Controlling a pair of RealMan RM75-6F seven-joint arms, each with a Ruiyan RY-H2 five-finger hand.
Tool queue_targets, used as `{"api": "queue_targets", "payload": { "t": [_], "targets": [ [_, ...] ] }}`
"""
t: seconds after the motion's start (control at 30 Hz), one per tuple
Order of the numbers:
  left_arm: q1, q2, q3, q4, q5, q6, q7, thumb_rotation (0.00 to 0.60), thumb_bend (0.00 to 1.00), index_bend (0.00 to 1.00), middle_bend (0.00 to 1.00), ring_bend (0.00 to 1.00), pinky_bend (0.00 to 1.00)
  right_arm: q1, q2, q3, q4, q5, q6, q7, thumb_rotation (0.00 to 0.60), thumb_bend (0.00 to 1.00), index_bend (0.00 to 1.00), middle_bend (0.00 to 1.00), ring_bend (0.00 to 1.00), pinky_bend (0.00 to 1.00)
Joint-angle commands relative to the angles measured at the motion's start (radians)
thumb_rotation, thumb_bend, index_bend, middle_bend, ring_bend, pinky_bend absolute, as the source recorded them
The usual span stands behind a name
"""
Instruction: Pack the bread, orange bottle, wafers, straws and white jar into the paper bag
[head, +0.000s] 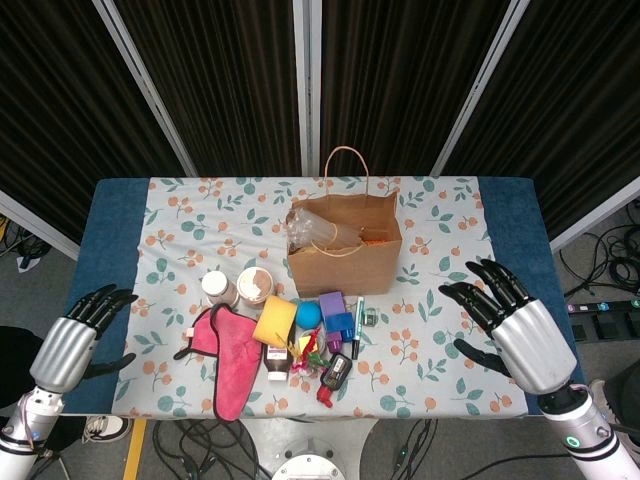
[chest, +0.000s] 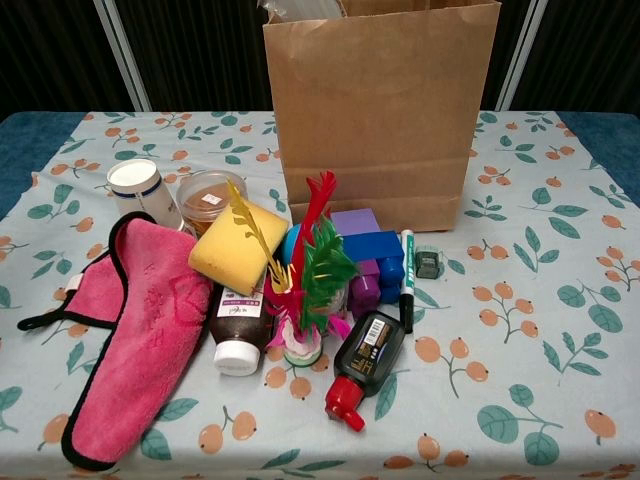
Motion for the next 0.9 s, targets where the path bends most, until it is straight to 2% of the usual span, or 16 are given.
{"api": "queue_targets", "payload": {
  "t": [0.03,0.13,0.3,0.43,0.57,0.73,0.9],
  "targets": [
    [-0.010,0.002,-0.001,0.005,-0.005,-0.018,-0.007,0.600,0.10,0.23,0.29,0.15,0.22,-0.046,-0.070,-0.071,0.126,-0.035,0.003,-0.033,0.600,0.00,0.20,0.31,0.13,0.15],
    [-0.036,0.013,-0.015,-0.004,-0.016,-0.055,-0.006,0.600,0.10,0.23,0.29,0.15,0.22,-0.059,-0.081,-0.087,0.151,-0.045,0.034,-0.001,0.600,0.00,0.20,0.31,0.13,0.15],
    [-0.116,0.070,-0.056,-0.096,-0.049,-0.170,0.039,0.600,0.10,0.24,0.29,0.15,0.22,-0.066,-0.049,-0.087,0.121,-0.063,0.086,0.046,0.600,0.00,0.20,0.31,0.13,0.15],
    [-0.199,0.091,-0.106,-0.179,-0.111,-0.295,0.090,0.600,0.10,0.24,0.29,0.15,0.22,-0.071,-0.017,-0.091,0.091,-0.075,0.113,0.078,0.600,0.00,0.20,0.31,0.13,0.15],
    [-0.274,0.089,-0.133,-0.240,-0.188,-0.435,0.147,0.600,0.10,0.24,0.29,0.15,0.22,-0.075,0.006,-0.098,0.070,-0.081,0.125,0.102,0.600,0.00,0.20,0.31,0.13,0.15],
    [-0.344,0.038,-0.150,-0.230,-0.226,-0.527,0.258,0.600,0.10,0.24,0.29,0.15,0.23,-0.080,0.025,-0.097,0.070,-0.079,0.141,0.118,0.600,0.00,0.20,0.31,0.13,0.15],
    [-0.408,-0.003,-0.150,-0.164,-0.270,-0.636,0.256,0.600,0.11,0.24,0.29,0.15,0.23,-0.083,0.042,-0.095,0.071,-0.077,0.152,0.129,0.600,0.00,0.20,0.32,0.13,0.15]
  ]
}}
